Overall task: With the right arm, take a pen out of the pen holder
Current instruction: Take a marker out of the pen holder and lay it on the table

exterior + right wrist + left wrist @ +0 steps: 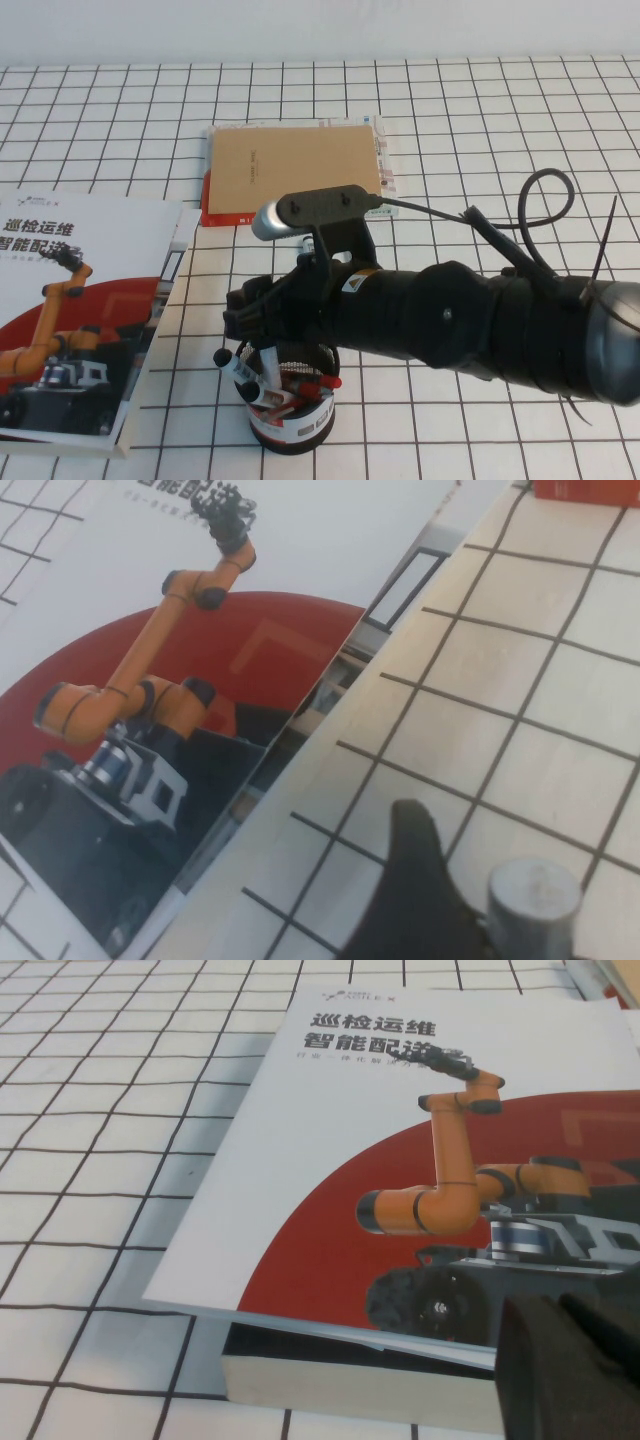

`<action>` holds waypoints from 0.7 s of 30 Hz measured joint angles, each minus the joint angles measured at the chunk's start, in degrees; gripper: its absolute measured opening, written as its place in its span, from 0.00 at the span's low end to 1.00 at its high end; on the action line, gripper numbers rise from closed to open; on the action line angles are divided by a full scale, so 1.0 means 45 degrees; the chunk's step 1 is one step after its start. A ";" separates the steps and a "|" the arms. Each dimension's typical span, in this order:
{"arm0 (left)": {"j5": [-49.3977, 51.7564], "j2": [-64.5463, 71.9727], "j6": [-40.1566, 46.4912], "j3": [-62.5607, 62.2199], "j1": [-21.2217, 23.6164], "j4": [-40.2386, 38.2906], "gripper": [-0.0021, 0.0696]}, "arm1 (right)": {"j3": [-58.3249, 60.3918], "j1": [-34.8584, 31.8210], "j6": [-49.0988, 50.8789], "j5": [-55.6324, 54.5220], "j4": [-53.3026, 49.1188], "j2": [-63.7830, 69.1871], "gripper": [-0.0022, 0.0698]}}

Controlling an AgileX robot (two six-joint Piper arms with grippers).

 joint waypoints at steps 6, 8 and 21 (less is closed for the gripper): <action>0.0000 0.0000 0.0000 0.0000 0.0000 0.0000 0.03 | -0.0085 0.0000 -0.0030 0.0079 0.0000 0.0329 0.62; 0.0000 0.0000 0.0000 0.0000 0.0000 0.0000 0.03 | -0.0108 0.0000 -0.0030 0.0079 0.0000 0.0387 0.62; 0.0000 0.0000 0.0000 0.0000 0.0000 0.0000 0.03 | -0.0108 0.0000 -0.0321 0.0079 0.0000 0.0440 0.23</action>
